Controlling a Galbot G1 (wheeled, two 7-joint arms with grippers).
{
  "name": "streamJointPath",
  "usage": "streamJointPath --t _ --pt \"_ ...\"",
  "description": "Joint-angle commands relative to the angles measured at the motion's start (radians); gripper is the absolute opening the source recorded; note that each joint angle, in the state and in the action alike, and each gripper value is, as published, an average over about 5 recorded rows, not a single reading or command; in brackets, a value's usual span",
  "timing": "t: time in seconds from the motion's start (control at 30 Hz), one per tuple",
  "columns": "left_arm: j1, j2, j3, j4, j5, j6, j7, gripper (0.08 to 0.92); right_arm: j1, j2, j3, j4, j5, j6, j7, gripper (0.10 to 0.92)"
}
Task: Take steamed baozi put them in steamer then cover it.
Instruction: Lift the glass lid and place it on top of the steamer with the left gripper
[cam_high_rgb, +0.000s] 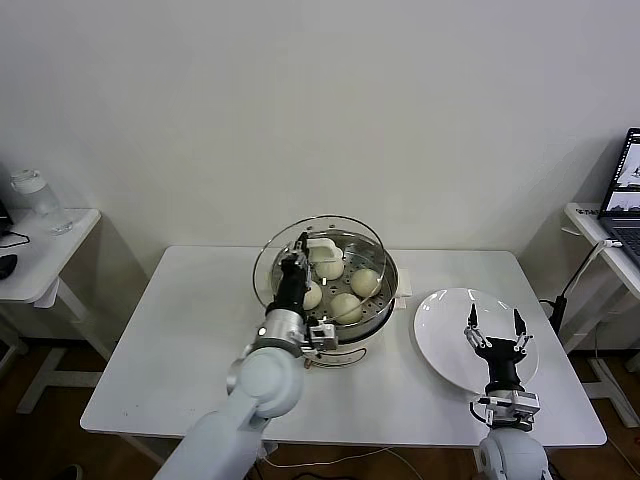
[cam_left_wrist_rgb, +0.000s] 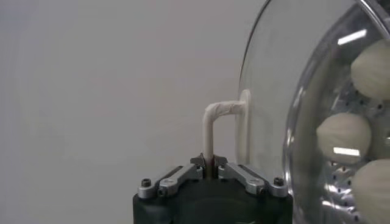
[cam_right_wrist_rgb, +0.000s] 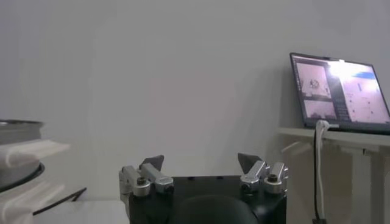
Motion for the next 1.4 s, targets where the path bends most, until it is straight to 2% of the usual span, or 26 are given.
streamJointPath --t 0.03,0.67,0.9,1.4 --pt "-0.032 -0.076 0.054 0.077 0.135 0.036 0.056 0.192 0.003 0.003 0.003 -0.008 -0.001 -0.002 -0.002 0.823" --pt "-0.069 -0.118 0.055 0.192 0.257 -0.011 0.068 0.192 0.004 0.009 0.006 -0.023 -0.007 0.009 -0.012 0.823" --pt "-0.071 -0.131 0.061 0.217 0.193 0.017 0.029 0.192 0.006 0.009 0.006 -0.028 -0.01 0.013 -0.013 0.823" --pt "-0.073 -0.139 0.053 0.268 0.196 -0.008 0.002 0.192 0.007 0.01 0.008 -0.031 -0.014 0.018 -0.014 0.823"
